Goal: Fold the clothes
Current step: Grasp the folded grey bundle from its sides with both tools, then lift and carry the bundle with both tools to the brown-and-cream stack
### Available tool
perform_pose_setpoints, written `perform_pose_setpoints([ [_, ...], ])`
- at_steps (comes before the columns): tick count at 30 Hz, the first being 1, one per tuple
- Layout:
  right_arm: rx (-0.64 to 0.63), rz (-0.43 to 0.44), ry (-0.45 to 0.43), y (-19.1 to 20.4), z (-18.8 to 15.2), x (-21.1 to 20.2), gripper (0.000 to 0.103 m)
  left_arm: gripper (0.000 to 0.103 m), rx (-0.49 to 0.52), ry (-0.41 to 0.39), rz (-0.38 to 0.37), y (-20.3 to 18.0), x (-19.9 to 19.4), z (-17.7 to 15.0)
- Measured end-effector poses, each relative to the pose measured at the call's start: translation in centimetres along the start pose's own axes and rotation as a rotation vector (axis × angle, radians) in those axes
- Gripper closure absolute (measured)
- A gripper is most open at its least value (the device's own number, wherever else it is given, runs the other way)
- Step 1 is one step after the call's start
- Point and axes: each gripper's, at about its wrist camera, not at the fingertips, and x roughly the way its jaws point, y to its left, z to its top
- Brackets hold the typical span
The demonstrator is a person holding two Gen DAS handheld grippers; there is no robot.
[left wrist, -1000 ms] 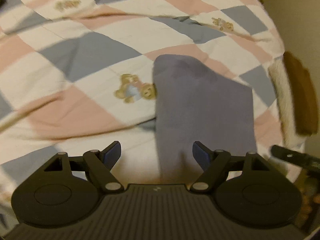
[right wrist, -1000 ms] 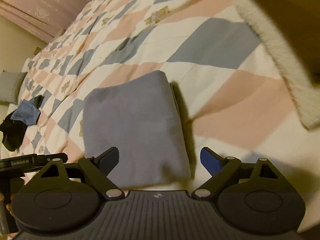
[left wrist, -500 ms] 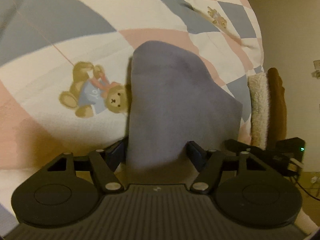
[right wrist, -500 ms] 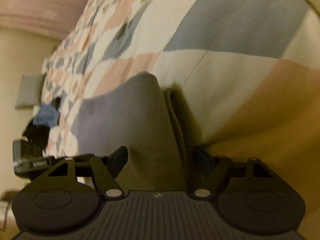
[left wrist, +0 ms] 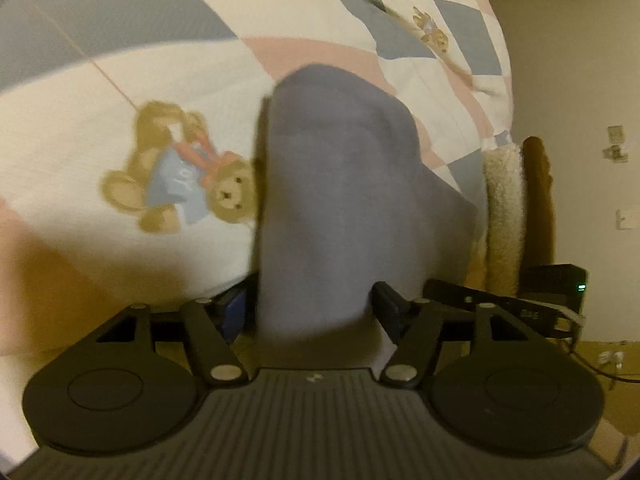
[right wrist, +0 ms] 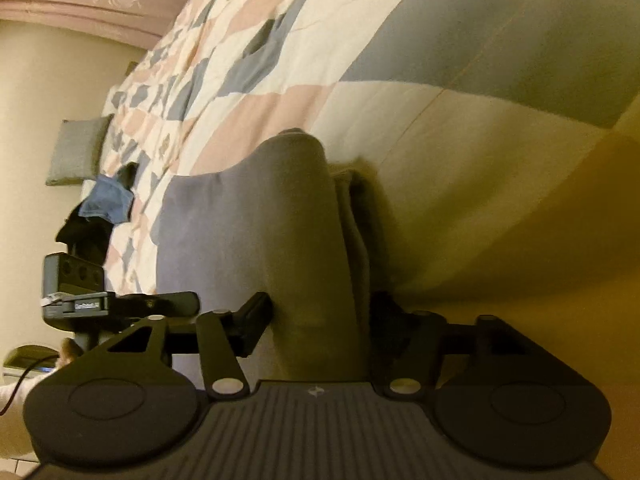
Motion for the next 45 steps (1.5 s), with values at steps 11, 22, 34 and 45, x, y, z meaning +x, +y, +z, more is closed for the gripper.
perform_pose_setpoints([
  [11, 0.081, 0.064, -0.294, 3.8, -5.3, -6.0, 0.077, 0.076, 0.393, -0.07, 0.127, -9.9, -2.8, 0.7],
  [22, 0.498, -0.003, -1.086, 4.5, -11.2, -19.7, 0.077, 0.074, 1.177, 0.147, -0.06, -37.7, 6.1, 9.0],
  [34, 0.911, 0.012, -1.384, -3.7, -10.3, -22.7, 0.076, 0.063, 1.553, 0.484, -0.032, -54.7, 24.4, 9.6],
  [45, 0.883, -0.062, -1.3, -4.7, -10.1, -23.3, 0.061, 0.049, 1.345, 0.42, -0.067, -52.1, 24.9, 15.4],
])
